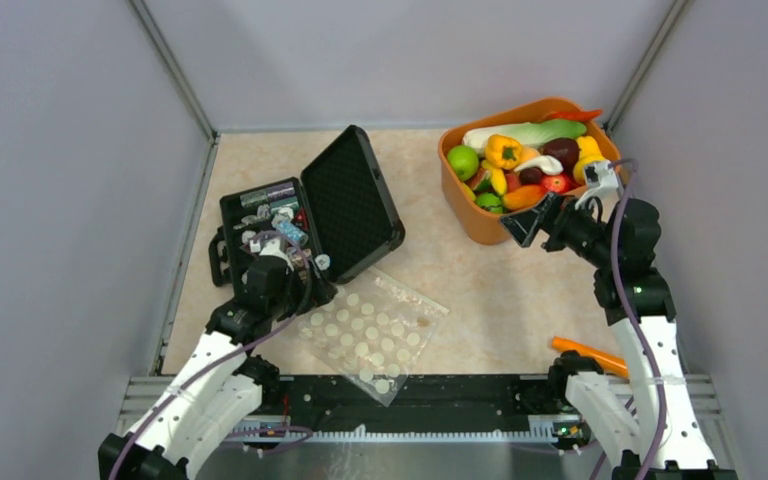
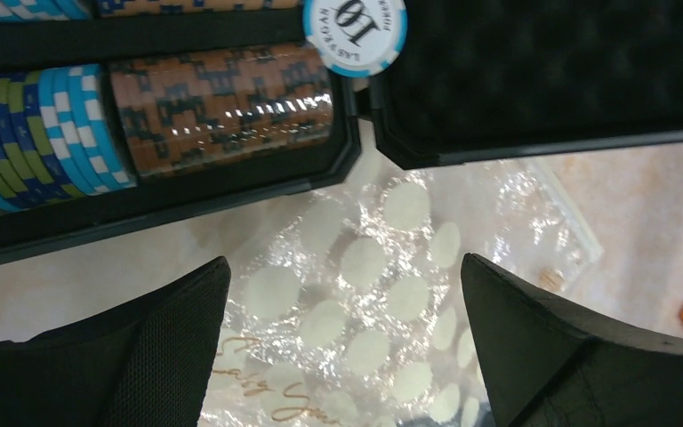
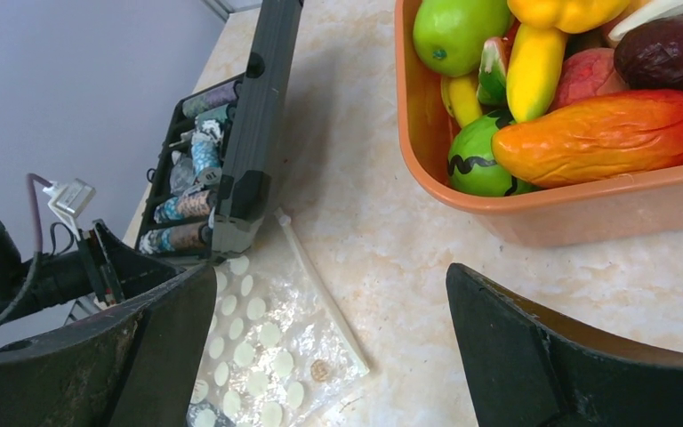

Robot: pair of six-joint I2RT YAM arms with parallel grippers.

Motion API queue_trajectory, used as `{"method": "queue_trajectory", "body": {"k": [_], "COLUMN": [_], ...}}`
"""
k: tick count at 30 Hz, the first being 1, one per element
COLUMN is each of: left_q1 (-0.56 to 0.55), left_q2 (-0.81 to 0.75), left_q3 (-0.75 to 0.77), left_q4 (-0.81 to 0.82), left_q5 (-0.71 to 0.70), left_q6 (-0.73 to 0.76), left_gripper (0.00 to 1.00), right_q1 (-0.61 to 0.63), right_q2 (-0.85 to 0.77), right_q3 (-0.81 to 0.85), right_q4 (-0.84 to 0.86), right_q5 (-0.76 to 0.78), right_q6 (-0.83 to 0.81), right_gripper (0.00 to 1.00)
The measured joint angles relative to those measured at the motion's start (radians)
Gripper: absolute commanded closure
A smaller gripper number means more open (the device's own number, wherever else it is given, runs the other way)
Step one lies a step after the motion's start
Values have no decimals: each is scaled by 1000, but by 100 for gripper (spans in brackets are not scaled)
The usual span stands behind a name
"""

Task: Place the food in the zip-top bag and seal the zipper
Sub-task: Move the distractor to the center of the board.

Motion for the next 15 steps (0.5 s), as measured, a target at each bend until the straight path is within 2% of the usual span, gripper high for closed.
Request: {"method": "queue_trajectory", "body": {"k": [5, 15], "left_q1": [0, 0], "left_q2": [27, 63], "left_q3": [-66, -103], "left_q4": [89, 169], "left_q5": [-66, -106], "left_q6": [-9, -10], "left_gripper": [1, 1], "right_q1": [0, 0], "right_q2": [0, 2], "right_q3": [0, -19], "right_q4": [3, 17], "right_q5": [5, 9], "right_q6": [0, 10], "right_gripper": [1, 1]}}
